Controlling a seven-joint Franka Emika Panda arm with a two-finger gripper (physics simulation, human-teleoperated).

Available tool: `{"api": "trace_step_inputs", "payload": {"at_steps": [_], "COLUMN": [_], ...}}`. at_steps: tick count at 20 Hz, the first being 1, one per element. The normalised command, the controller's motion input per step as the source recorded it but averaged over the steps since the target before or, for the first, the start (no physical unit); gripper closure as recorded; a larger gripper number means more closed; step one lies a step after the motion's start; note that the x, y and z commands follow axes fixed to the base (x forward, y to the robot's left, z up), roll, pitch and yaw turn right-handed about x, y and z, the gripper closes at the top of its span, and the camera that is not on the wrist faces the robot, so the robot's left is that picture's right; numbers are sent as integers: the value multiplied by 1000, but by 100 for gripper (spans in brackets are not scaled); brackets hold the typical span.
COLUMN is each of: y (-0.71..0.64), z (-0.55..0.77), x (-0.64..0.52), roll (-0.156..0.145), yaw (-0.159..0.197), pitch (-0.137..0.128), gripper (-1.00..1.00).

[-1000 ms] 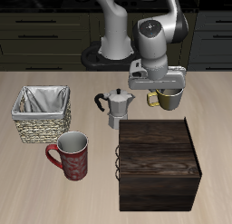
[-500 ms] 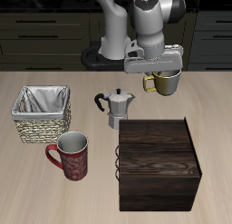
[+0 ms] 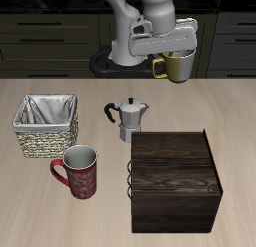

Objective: Place the white and yellow mug in the basket

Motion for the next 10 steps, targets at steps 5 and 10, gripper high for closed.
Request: {"api": "trace_step_inputs", "payload": {"at_steps": [5,10], "y": [-98,-260], "z": [230,248], "x": [15,60], "roll": [10,38], "yaw": [6,19], "pitch": [-13,-5], "gripper": [100,100]}}
